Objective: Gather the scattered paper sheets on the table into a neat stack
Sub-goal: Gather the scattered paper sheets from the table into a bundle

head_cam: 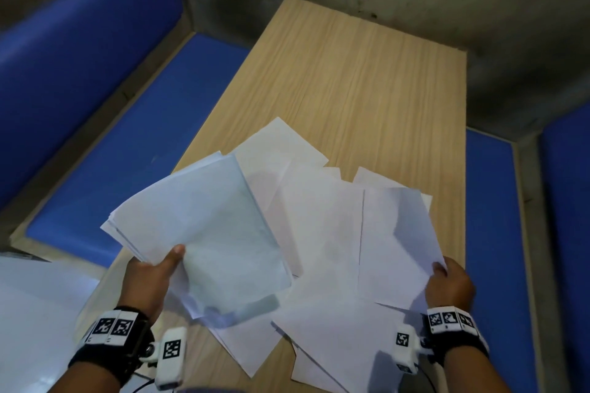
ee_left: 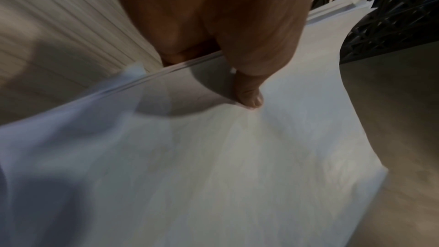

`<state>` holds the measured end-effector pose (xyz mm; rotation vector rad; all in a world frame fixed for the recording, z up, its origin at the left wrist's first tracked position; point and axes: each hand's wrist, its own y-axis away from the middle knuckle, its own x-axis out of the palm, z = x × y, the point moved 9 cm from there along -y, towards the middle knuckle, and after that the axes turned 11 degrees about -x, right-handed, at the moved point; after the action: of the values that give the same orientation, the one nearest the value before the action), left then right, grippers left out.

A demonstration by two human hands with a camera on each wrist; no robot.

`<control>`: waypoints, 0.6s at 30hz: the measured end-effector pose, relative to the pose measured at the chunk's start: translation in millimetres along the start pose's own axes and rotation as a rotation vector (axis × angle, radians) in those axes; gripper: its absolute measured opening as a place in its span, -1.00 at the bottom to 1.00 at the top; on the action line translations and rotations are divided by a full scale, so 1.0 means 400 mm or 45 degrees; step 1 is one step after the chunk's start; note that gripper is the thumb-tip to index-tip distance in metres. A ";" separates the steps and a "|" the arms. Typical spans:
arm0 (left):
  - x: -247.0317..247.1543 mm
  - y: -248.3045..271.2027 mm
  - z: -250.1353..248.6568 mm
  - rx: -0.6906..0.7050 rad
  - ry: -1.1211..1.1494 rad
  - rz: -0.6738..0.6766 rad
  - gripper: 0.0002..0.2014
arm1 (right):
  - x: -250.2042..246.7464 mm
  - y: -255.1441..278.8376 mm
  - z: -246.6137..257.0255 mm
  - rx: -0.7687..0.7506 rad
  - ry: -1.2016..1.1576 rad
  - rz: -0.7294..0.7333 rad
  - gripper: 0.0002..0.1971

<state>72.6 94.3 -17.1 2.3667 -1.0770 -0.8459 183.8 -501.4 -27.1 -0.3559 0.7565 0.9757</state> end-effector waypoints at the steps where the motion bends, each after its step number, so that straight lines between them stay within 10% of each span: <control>1: -0.002 0.002 -0.002 -0.001 -0.008 -0.003 -0.81 | -0.011 0.000 -0.002 -0.016 -0.009 0.017 -0.74; 9: 0.002 0.017 0.002 -0.004 0.015 0.031 -0.81 | 0.043 0.084 0.037 -0.142 -0.168 0.633 -0.94; 18: 0.004 0.022 0.018 0.002 0.006 0.049 -0.70 | 0.230 0.214 -0.002 -0.599 0.700 0.973 -0.63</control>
<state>63.8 87.0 -18.0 2.3404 -1.1173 -0.8259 142.0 -400.2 -88.7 -0.7958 1.1998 1.8273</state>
